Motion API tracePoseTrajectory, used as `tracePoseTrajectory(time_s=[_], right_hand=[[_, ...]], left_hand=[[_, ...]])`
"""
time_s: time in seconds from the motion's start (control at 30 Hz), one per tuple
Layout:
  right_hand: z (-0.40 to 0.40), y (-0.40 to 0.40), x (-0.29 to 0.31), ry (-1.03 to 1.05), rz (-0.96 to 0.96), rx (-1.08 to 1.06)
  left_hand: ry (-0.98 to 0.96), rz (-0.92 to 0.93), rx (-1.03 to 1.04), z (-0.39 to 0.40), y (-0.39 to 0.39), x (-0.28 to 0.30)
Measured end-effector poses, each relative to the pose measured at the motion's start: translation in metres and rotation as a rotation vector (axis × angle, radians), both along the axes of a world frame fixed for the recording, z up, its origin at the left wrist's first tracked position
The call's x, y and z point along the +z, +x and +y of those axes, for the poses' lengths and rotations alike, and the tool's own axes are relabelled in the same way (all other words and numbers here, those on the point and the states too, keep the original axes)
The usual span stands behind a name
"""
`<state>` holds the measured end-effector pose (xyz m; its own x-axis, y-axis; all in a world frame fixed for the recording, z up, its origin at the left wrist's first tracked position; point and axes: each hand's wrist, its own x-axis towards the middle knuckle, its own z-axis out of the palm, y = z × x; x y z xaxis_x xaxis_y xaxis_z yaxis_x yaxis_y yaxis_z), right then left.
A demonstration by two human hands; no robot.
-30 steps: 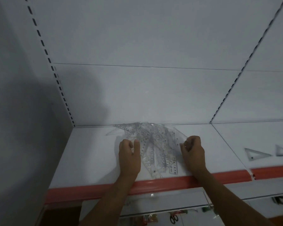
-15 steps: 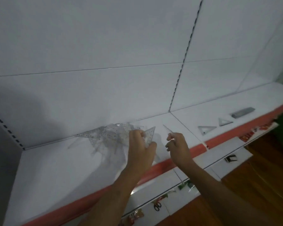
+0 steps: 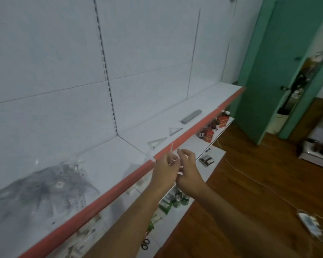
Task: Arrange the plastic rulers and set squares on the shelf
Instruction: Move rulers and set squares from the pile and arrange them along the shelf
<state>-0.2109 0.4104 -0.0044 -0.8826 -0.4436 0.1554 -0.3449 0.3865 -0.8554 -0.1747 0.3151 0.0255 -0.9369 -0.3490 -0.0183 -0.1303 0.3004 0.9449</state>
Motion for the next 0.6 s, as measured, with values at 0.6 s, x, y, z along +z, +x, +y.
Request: tracePoseTrajectory(time_s=[0.6], right_hand=[[0.22,-0.091,-0.029,0.148,0.092,-0.339]], left_hand=[[-0.274,0.008,-0.262,0.201,-0.114,-0.01]])
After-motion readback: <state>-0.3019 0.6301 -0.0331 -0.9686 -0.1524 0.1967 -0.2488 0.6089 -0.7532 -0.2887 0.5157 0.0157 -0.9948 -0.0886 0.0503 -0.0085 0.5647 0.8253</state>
